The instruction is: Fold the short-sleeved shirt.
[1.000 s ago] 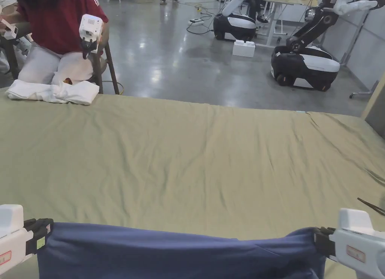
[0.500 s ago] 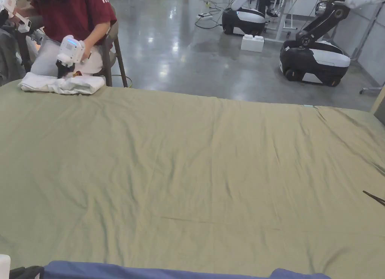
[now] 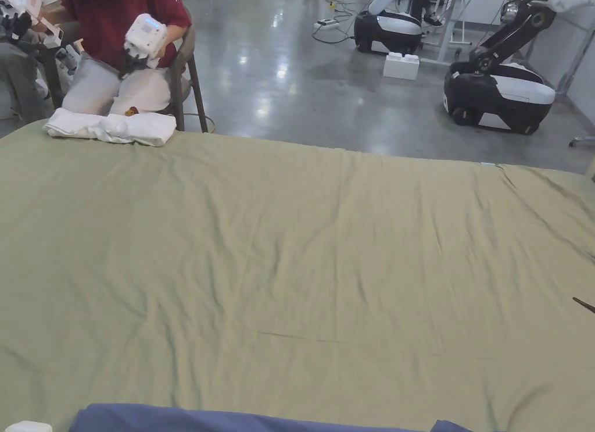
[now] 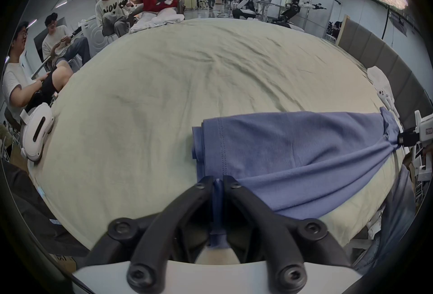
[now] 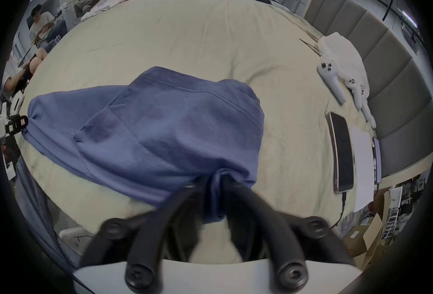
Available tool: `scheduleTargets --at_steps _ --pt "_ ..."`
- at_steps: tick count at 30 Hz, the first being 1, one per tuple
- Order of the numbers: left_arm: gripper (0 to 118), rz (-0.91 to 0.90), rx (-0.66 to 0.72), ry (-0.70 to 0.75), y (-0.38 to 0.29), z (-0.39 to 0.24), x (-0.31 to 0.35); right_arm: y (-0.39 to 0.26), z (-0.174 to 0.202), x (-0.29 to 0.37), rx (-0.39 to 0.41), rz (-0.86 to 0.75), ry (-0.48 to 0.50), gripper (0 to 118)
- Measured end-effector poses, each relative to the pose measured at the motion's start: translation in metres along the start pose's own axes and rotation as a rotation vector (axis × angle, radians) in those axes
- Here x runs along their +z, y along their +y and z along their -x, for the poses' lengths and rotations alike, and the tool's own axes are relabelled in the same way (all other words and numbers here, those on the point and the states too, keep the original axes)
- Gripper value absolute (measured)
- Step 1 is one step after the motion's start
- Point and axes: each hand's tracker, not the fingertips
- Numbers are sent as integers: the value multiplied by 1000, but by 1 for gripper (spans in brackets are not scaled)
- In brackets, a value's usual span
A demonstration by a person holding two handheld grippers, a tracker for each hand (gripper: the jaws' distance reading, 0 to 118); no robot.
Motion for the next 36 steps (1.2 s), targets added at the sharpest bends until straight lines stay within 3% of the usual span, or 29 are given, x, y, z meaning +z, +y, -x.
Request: scheduleTargets --at_steps 1,2,3,6,10,17,20,23,24,25,27,28,36 --pt "45 -32 9 26 4 0 5 4 1 7 -6 -15 -2 69" --pt "57 -70 18 31 9 -1 11 9 3 17 -10 -65 4 75" --pt "62 -105 25 21 15 -2 15 14 5 25 -9 -115 -9 75" --pt "63 -164 30 2 37 -15 27 35 13 40 -14 -245 -48 75" --pt "63 -285 6 1 74 -41 33 67 28 49 -87 -467 -4 75" --pt "63 -555 -27 55 125 -90 56 111 71 68 -133 -786 -5 74" --pt "62 -675 -59 92 138 -108 74 121 85 80 -163 -909 -1 67" --pt "55 -749 -94 120 145 -120 89 126 94 90 -164 -1001 7 32" --pt "44 -772 -103 134 148 -124 93 127 97 93 -160 -1011 0 14" --pt "32 -790 -106 151 149 -126 97 129 100 95 -158 -1020 -1 5" --pt "6 -812 -94 162 150 -128 102 131 104 98 -164 -1034 -10 2" --pt "0 -819 -84 164 151 -128 104 132 105 99 -164 -1041 -2 1" --pt "0 -723 -25 104 142 -95 104 131 113 104 -147 -1057 -6 0"
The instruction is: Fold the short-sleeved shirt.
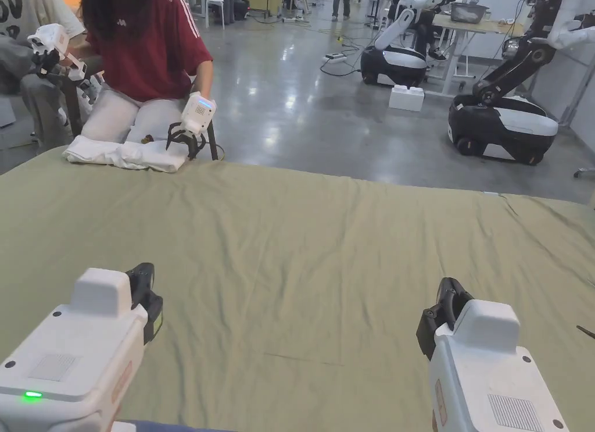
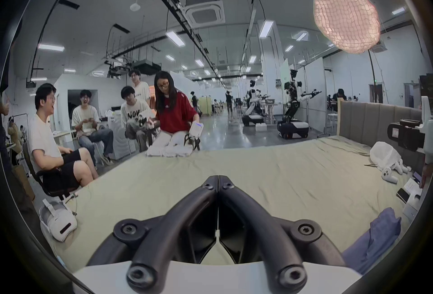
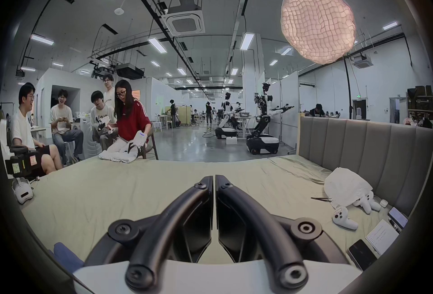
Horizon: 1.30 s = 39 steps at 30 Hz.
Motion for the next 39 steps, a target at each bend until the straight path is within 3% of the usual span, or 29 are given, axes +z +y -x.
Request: scheduleTargets --at_steps 8,14,16,17,19,21,29,33,35,39 --pt "0 387 123 -77 -68 99 7 -1 6 0 28 20 42 0" --pt "3 633 402 -236 -144 156 -1 -10 15 -6 34 71 74 0" --pt "18 675 536 -280 -167 169 -7 -14 18 -7 42 88 79 0" --pt "32 696 576 -290 -176 174 -10 -16 19 -7 42 96 84 0" --pt "73 748 626 -340 -191 178 -18 -21 19 -9 31 115 95 0" --pt "90 782 651 -411 -198 166 -17 -25 18 -12 20 139 100 0" --pt "88 792 972 -567 -223 164 -35 -31 16 -15 13 177 102 0" --pt "72 803 972 -639 -233 151 -44 -31 19 -18 33 187 119 0" --pt "70 807 965 -639 -234 144 -46 -31 21 -17 36 183 123 0" --pt "13 865 895 -552 -240 139 -47 -31 25 -18 35 186 138 0"
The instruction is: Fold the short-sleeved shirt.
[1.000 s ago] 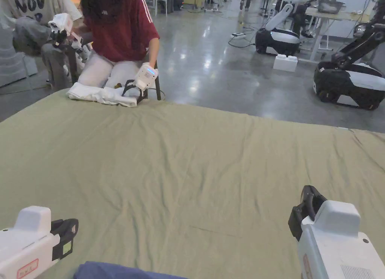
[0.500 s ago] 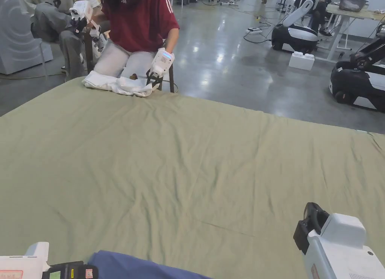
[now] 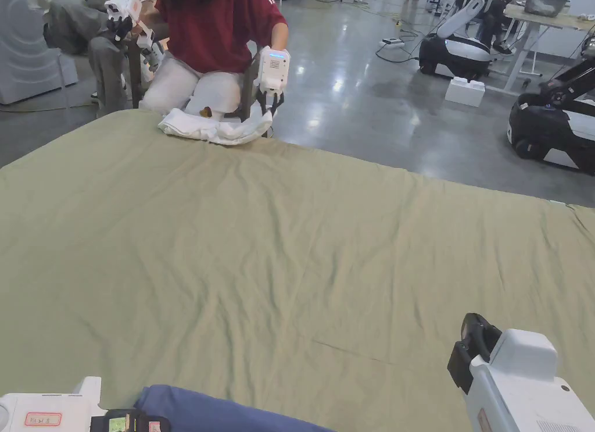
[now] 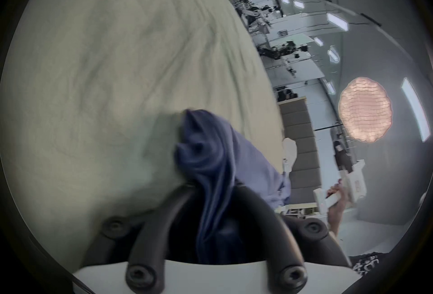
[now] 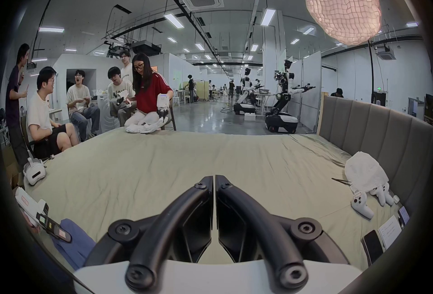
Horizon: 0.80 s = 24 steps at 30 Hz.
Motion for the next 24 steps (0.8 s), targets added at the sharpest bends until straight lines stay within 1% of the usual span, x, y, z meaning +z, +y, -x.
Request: scheduleTargets --at_steps 2,3,5,7,15,19,24 --pt "11 -21 -5 -26 1 -2 4 0 1 -1 4 3 4 0" --pt "8 -22 -16 -12 2 -7 5 0 1 -1 4 5 6 0" --pt "6 -37 -79 29 3 -14 12 -1 0 -1 5 7 7 0" --pt "5 -54 -109 38 3 -24 19 -2 -2 -1 6 11 6 0" --pt "4 -104 -151 76 6 -55 52 1 -12 -1 11 10 4 0" --pt "4 -148 -156 155 15 -58 88 2 -17 -1 7 9 4 0" --pt "4 -202 -212 325 18 -76 131 2 -18 -2 4 6 12 0"
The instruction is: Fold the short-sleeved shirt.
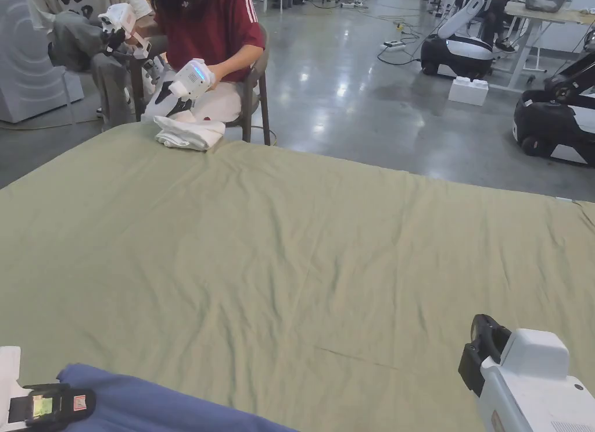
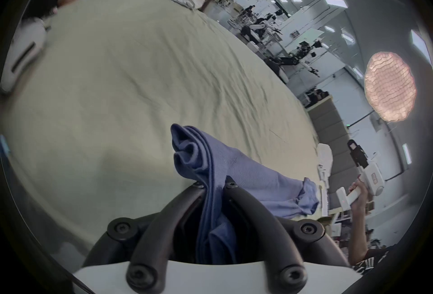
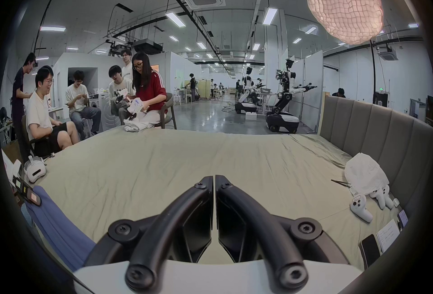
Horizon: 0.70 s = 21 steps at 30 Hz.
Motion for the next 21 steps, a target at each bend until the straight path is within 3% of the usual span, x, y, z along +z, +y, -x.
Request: scheduleTargets --at_steps 5,8,11,21 --pt "4 -13 -29 -57 -2 -38 14 0 2 -3 -10 2 14 0" --pt "4 13 -22 -211 -9 -67 5 0 5 -2 -15 -1 23 0" --pt "4 31 -57 -271 -17 -98 -9 -1 6 0 -15 -1 30 0" --pt "4 169 -50 -307 -59 -173 -110 -8 -3 7 -22 11 16 0"
